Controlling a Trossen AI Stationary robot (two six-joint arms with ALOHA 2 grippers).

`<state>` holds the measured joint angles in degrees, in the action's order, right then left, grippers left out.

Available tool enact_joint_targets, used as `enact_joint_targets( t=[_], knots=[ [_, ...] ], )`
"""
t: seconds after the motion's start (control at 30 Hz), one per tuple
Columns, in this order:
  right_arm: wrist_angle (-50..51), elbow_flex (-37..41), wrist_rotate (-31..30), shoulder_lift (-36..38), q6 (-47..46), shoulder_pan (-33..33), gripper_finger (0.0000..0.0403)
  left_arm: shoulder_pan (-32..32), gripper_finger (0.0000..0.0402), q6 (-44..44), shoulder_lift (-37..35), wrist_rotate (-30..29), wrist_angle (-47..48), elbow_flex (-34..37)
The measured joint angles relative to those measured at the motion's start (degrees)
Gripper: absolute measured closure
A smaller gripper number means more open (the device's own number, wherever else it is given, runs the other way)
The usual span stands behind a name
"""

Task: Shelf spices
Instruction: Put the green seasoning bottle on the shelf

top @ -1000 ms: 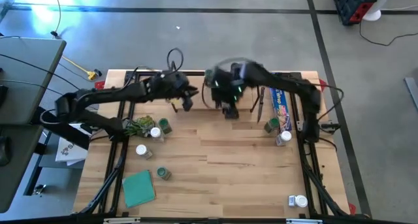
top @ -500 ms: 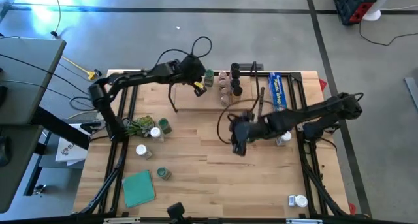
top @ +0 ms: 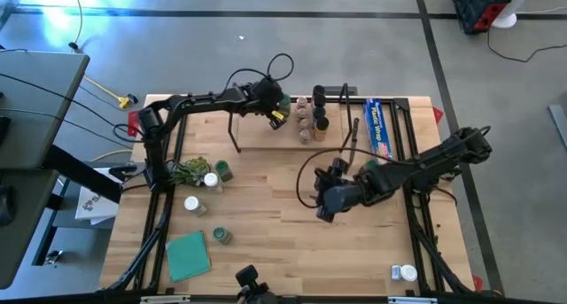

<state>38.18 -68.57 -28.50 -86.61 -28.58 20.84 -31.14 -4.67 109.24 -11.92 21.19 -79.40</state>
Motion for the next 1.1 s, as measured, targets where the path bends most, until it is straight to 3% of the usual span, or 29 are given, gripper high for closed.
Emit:
enact_joint_targets(
  t=[0.17,0.67,0.87,1.1],
  knots=[
    [0.06,0.01,-0.08,-0.02,0.02,-0.04,0.0128,0.02,0.0399,2.06,0.58,3.27,-0.89,0.0],
    [0.12,0.0,-0.09,-0.04,-1.07,0.0,0.0128,1.88,0.0399,2.22,-0.64,3.51,4.21,0.04],
    [0.14,0.01,-0.1,-0.04,-1.07,0.12,0.0128,2.89,0.0399,3.42,-0.86,10.11,5.89,0.04],
    [0.21,0.01,-0.41,-0.07,-0.96,0.39,0.0128,4.26,0.0399,2.45,-0.62,11.63,-0.56,0.01]
  ],
)
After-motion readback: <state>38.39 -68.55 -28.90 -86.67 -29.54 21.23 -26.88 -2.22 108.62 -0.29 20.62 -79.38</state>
